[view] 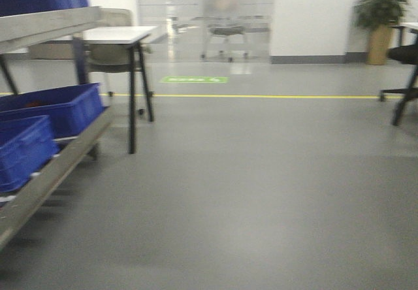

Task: Grab orange capacitor from left shelf to right conveyor
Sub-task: 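Drive the base to the red conveyor holding the capacitor in the right gripper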

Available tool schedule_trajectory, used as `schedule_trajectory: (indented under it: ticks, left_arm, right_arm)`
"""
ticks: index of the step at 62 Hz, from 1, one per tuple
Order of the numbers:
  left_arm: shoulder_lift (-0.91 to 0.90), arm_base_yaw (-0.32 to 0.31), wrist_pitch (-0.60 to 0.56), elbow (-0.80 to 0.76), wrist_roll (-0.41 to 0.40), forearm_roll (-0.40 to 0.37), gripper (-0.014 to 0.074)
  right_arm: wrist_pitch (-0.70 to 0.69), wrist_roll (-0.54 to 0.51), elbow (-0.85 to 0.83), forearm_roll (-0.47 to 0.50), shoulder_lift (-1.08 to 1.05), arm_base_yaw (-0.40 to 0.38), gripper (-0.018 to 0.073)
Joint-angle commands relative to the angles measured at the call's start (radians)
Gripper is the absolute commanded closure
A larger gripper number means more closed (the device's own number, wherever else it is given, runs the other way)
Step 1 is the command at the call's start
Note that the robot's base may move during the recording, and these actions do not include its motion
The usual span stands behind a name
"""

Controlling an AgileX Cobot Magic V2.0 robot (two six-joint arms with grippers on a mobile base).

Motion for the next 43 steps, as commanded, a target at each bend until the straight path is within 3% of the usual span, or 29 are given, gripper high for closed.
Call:
schedule_trajectory:
  ticks: [1, 43]
  left_arm:
    - [-0.012, -0.002, -0.084, -0.004, 0.0, -0.003, 0.0723]
    - [-0.012, -0.002, -0.084, -0.004, 0.0, -0.003, 0.0723]
  right_arm:
    - [-0.082, -0.006, -0.027, -0.013, 0.015, 0.002, 0.0403]
    - [-0.082, -0.006, -0.027, -0.013, 0.015, 0.002, 0.0403]
